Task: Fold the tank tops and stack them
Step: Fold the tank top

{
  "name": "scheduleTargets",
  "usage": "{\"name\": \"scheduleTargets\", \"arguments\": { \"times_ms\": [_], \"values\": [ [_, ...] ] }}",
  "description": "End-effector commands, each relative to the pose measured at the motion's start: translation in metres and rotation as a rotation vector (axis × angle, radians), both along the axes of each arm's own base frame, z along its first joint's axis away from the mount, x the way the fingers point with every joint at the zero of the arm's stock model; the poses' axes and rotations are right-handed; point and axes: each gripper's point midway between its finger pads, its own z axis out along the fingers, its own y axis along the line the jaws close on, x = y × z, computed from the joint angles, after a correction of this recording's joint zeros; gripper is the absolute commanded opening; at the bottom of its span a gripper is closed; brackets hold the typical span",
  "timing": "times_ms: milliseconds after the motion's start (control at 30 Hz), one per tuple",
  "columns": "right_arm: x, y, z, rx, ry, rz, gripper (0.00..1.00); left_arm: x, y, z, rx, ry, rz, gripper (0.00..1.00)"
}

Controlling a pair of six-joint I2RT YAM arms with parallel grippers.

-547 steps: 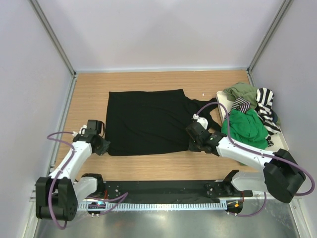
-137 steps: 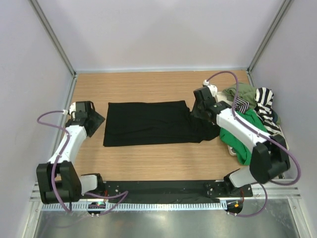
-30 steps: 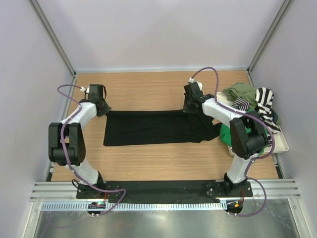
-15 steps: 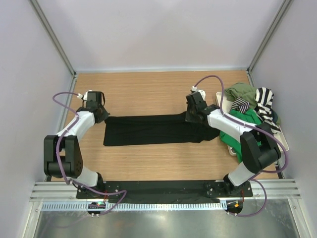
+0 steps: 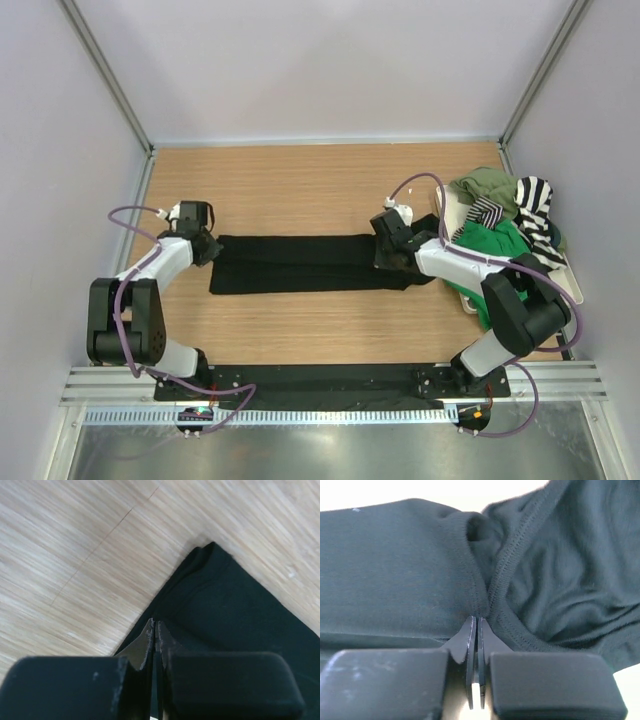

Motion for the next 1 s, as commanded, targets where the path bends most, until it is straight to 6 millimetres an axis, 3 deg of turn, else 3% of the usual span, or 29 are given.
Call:
{"name": "scheduleTargets", "arguments": {
  "times_ms": [0,67,133,167,233,300,433,567,667,767,933,967],
  "values": [
    [0.002,-0.004,0.004,0.028,-0.054,-0.073,0.08,0.002,0.003,0.002,0.007,-0.032,0.029,0.02],
    [0.000,-0.006,0.001,0.025,-0.055,-0.084,0.18,-0.001,0.002,0.002,0.003,-0.034,0.037,0.09],
    [-0.002,-0.013,0.001,0.016,-0.065,-0.110,0.20,-0.007,0.004,0.001,0.002,-0.031,0.048,0.15],
    [-0.003,-0.014,0.002,0.016,-0.070,-0.116,0.29,-0.007,0.004,0.004,0.001,-0.043,0.054,0.32],
    [-0.005,-0.017,0.008,0.021,-0.090,-0.125,0.38,-0.010,0.006,0.010,0.009,-0.057,0.063,0.46],
    [-0.006,-0.019,0.015,0.032,-0.109,-0.127,0.42,-0.012,0.008,0.014,0.014,-0.061,0.069,0.53],
    [-0.010,-0.020,0.035,0.062,-0.150,-0.127,0.52,-0.009,0.005,0.027,-0.003,-0.092,0.066,0.56],
    [-0.018,-0.027,0.042,0.057,-0.154,-0.138,0.53,-0.008,0.003,0.036,-0.015,-0.106,0.069,0.56],
    [-0.026,-0.033,0.046,0.065,-0.144,-0.167,0.64,-0.004,-0.001,0.037,-0.040,-0.121,0.059,0.64],
    [-0.039,-0.035,0.046,0.104,-0.110,-0.212,0.75,0.001,-0.013,0.029,-0.092,-0.113,0.019,0.65],
    [-0.057,-0.041,0.046,0.182,-0.058,-0.357,0.82,0.007,-0.024,0.013,-0.145,-0.084,-0.012,0.62],
    [-0.058,-0.039,0.049,0.220,-0.058,-0.389,0.95,0.008,-0.025,0.011,-0.150,-0.081,-0.013,0.61]
  ]
}}
